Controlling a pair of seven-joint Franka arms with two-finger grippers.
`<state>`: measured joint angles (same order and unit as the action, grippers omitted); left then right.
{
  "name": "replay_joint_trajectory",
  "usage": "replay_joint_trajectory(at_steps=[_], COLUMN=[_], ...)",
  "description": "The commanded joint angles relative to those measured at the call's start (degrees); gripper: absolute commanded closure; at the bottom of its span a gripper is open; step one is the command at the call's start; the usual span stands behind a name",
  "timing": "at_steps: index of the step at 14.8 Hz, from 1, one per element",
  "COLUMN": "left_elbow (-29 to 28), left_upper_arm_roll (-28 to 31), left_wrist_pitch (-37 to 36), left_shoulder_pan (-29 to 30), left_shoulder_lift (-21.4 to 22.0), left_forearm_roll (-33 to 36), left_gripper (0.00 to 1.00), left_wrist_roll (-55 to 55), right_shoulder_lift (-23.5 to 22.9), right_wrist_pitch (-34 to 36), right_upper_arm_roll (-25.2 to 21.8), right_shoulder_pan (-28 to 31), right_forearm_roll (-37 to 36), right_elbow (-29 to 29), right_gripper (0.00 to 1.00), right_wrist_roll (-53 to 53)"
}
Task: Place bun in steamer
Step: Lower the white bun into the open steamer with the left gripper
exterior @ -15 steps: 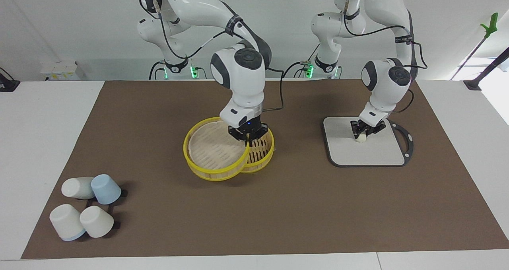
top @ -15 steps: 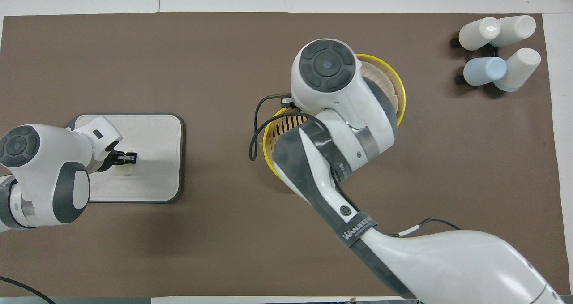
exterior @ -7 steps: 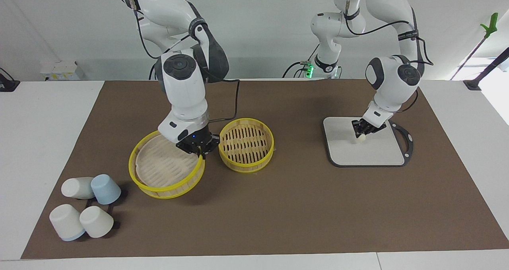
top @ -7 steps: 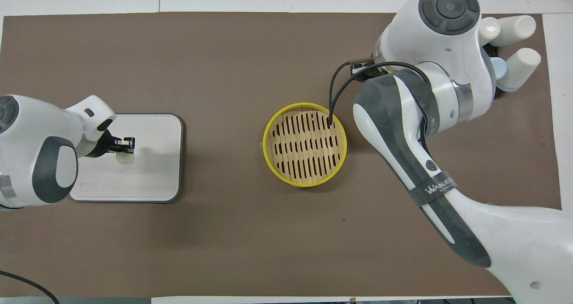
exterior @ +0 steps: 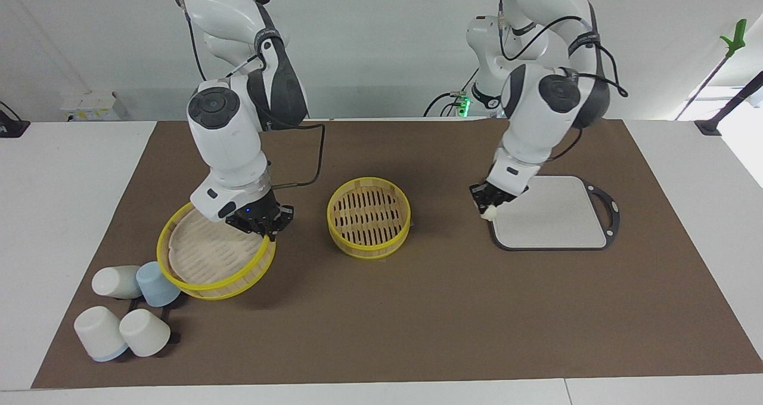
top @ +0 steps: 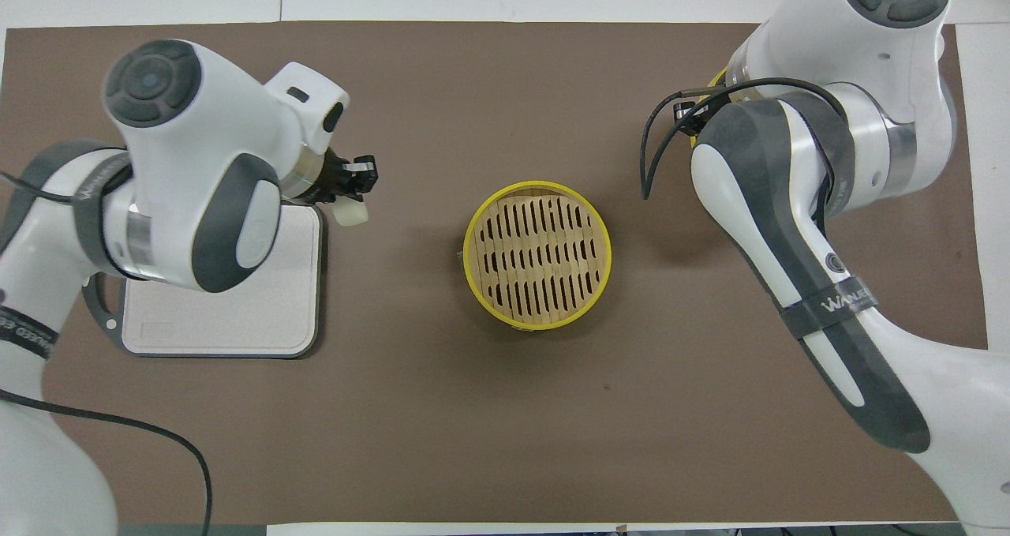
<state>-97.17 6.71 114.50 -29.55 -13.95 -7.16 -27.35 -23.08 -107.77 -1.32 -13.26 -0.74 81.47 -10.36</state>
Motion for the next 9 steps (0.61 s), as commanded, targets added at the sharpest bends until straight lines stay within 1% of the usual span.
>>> replay_joint_trajectory(at_steps=[1,3,4,6,7,9], left_elbow=[0.41,-1.70,-1.79,-0.66,-1.17,-2.58], left_upper_arm_roll=[1.11,1.02,1.11,1.28,1.29,1.20], left_wrist_pitch=[7.55,12.56,14.50,16.97,19.16,20.85], left_shoulder_pan=[-7.95,-12.18,-13.94,-17.71,-18.52,-18.79], left_shoulder_lift=[-1.69,-2.13,-3.52,-8.43,-9.68,-10.39], left_forearm_roll=[-1.80,-1.81,-1.81,-1.46,-1.19,-1.10], left_gripper=[0.75,0.73,0.73,0.73,0.73,0.72], left_wrist_roll=[-4.81,-7.00,-7.97,-9.99,-10.27,-10.18], right_shoulder_lift=[1.45,1.46,1.45,1.45,1.45,1.54], right_wrist_pitch=[2.20,2.39,2.30,2.21,1.95,1.77], right_upper_arm_roll=[0.53,0.53,0.44,0.44,0.44,0.44], right_shoulder_pan=[2.01,3.41,3.50,3.51,3.42,3.33], right_forearm_roll=[0.82,1.52,2.05,2.14,2.14,2.14], right_elbow=[0.00,0.09,0.09,0.18,0.35,0.79], right_gripper=[1.00,1.00,1.00,1.00,1.00,1.00], right_wrist_roll=[2.44,4.90,5.17,5.18,5.18,5.09])
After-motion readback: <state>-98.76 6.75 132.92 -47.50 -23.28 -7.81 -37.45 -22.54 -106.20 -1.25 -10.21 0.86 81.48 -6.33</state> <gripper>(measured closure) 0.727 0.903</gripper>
